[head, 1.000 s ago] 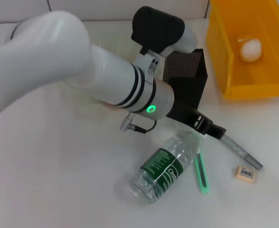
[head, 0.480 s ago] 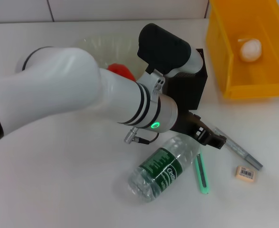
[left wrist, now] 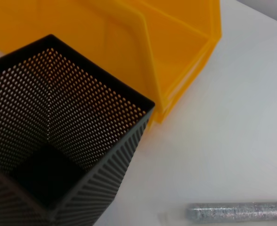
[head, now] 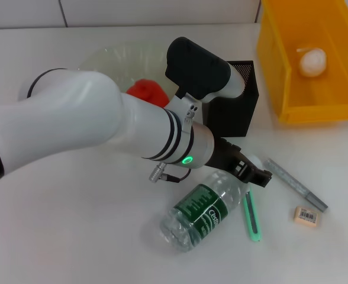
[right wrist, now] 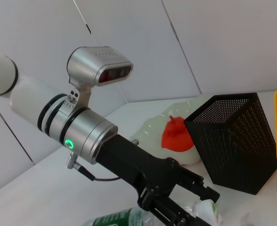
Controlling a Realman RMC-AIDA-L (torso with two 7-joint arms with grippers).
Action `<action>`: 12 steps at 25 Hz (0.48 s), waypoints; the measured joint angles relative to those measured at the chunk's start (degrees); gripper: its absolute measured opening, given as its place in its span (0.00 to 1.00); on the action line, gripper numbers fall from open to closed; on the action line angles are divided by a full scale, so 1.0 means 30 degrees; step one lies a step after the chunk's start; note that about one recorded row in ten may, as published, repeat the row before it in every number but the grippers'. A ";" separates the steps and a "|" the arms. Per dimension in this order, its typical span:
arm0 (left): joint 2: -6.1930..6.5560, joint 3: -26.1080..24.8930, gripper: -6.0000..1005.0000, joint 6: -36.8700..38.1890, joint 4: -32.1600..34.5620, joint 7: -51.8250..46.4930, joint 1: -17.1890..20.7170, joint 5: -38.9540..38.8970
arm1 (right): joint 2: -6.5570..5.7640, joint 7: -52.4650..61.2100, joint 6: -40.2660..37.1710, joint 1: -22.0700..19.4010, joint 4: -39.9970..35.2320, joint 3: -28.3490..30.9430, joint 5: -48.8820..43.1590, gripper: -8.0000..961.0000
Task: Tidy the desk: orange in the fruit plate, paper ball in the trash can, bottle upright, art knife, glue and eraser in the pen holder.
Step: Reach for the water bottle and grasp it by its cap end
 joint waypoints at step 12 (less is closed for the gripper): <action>0.0000 0.0146 0.66 -0.0226 -0.0026 0.0001 0.0123 0.0159 | 0.0168 -0.0002 -0.0001 0.0027 0.0011 0.0048 0.0003 0.78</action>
